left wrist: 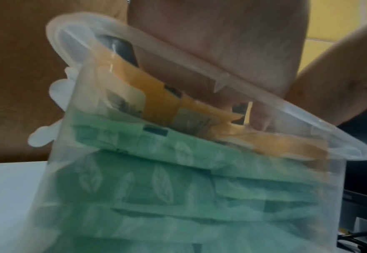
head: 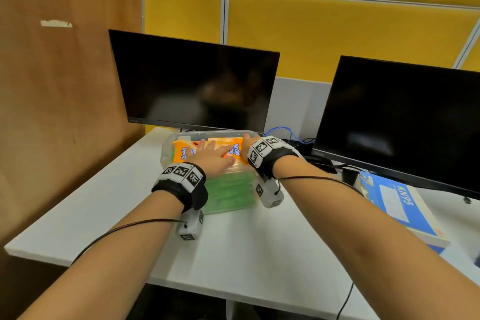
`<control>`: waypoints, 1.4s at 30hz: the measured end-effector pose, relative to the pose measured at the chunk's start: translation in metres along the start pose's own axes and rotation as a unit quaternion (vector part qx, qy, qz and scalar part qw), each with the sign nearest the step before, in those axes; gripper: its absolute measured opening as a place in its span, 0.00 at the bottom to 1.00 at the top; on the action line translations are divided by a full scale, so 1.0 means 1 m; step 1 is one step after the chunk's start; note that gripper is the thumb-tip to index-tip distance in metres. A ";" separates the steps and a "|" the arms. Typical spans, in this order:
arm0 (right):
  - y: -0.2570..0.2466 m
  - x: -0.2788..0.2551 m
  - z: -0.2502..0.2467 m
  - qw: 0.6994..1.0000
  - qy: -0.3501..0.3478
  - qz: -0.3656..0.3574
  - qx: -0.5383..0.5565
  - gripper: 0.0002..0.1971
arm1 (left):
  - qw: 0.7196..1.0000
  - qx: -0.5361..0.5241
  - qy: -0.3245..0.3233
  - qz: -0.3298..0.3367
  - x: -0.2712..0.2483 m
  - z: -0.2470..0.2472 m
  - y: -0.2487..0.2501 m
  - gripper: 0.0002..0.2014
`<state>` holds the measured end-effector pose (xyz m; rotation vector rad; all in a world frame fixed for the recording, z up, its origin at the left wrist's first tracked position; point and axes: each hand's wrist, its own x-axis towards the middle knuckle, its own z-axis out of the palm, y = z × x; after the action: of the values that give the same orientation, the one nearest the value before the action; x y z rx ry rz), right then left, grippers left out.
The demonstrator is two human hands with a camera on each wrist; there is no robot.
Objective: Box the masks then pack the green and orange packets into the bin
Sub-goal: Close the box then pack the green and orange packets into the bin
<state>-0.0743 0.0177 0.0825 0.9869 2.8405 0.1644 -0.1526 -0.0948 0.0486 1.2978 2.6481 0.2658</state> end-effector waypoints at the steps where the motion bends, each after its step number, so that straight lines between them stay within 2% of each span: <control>1: 0.003 0.001 0.002 1.000 0.008 -0.016 -0.017 0.28 | 1.000 0.002 -0.001 0.002 0.000 0.000 0.000 0.28; 4: 0.011 0.004 0.008 0.996 0.010 -0.017 -0.088 0.23 | 1.000 0.002 -0.001 0.004 0.001 0.000 0.002 0.28; 8: 0.018 0.009 0.007 0.999 0.011 -0.018 -0.041 0.13 | 1.000 0.005 0.004 0.004 0.000 0.000 0.002 0.28; 10: 0.024 0.016 0.004 0.998 -0.041 -0.020 0.053 0.12 | 1.000 0.006 0.011 0.003 0.000 0.000 0.001 0.27; 12: 0.035 0.025 -0.001 0.970 -0.116 -0.024 0.212 0.18 | 1.000 0.005 0.018 0.006 0.002 0.000 0.001 0.27; 13: 0.040 0.023 -0.007 0.958 -0.125 -0.018 0.258 0.17 | 1.000 0.004 0.024 0.007 0.003 0.000 0.001 0.27; 15: 0.052 0.025 -0.018 0.963 -0.064 0.004 0.261 0.12 | 0.999 0.003 0.039 0.009 0.005 0.001 0.002 0.26; 17: 0.067 0.032 -0.019 0.965 0.039 0.041 0.258 0.12 | 0.999 -0.001 0.051 0.014 0.007 0.003 0.002 0.26; 18: 0.077 0.038 -0.012 0.958 0.067 0.063 0.271 0.12 | 0.999 -0.002 0.051 0.016 0.008 0.004 0.001 0.26; 20: 0.098 0.046 0.006 0.954 0.079 0.123 0.262 0.11 | 0.999 -0.002 0.043 0.023 0.011 0.006 0.000 0.28; 23: 0.122 0.058 0.052 0.949 0.032 0.207 0.235 0.16 | 0.999 -0.006 0.033 0.025 0.013 0.006 -0.001 0.28; 27: 0.141 0.081 0.106 0.956 -0.027 0.227 0.185 0.31 | 0.999 -0.001 0.034 0.028 0.019 0.007 -0.002 0.28; 30: 0.150 0.105 0.126 0.954 -0.038 0.250 0.160 0.42 | 0.999 0.001 0.035 0.028 0.022 0.009 -0.003 0.28; 36: 0.160 0.129 0.153 0.926 -0.072 0.291 0.232 0.62 | 0.999 0.003 0.032 0.032 0.027 0.011 -0.005 0.29; 38: 0.160 0.131 0.162 0.923 -0.065 0.307 0.223 0.60 | 0.999 0.007 0.033 0.033 0.027 0.011 -0.005 0.28; 42: 0.157 0.126 0.156 0.932 -0.050 0.299 0.200 0.44 | 0.999 0.013 0.036 0.035 0.028 0.011 -0.005 0.28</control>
<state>-0.0517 0.2281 -0.0593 1.8608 2.4314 -0.4141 -0.1706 -0.0749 0.0347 1.4169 2.6769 0.2942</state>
